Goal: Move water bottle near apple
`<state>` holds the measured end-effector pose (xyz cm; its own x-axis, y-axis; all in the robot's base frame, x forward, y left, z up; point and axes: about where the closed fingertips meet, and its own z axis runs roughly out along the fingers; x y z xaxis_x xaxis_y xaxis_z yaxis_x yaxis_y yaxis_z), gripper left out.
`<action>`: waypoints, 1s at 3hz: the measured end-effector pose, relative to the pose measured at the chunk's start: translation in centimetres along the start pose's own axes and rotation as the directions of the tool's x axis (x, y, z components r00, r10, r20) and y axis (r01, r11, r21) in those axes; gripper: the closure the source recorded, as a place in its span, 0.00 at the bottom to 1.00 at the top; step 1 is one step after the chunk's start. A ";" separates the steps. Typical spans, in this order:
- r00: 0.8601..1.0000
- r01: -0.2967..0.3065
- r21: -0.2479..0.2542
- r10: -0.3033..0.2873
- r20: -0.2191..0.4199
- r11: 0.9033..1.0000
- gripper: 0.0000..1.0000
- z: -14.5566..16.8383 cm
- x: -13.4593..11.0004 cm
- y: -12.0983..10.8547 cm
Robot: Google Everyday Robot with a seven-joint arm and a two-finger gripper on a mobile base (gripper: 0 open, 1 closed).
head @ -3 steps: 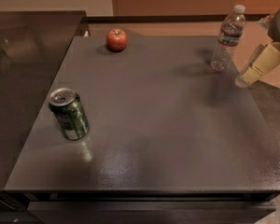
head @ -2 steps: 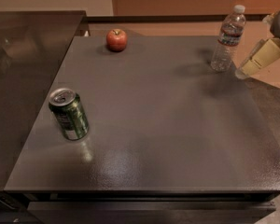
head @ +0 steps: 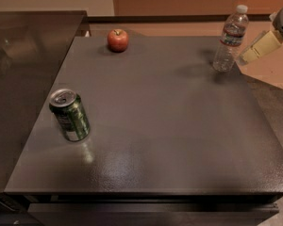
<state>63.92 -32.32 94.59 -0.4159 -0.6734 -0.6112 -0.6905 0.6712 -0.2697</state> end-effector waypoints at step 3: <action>0.994 -0.087 -0.115 0.094 0.063 0.990 0.00 5.8 -0.7 -1.1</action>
Offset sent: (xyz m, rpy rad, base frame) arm 0.0561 0.0085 -0.0323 0.1680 0.0592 0.0134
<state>68.45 -30.83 90.96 -0.4412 -0.5865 -0.6792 -0.7151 0.6871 -0.1287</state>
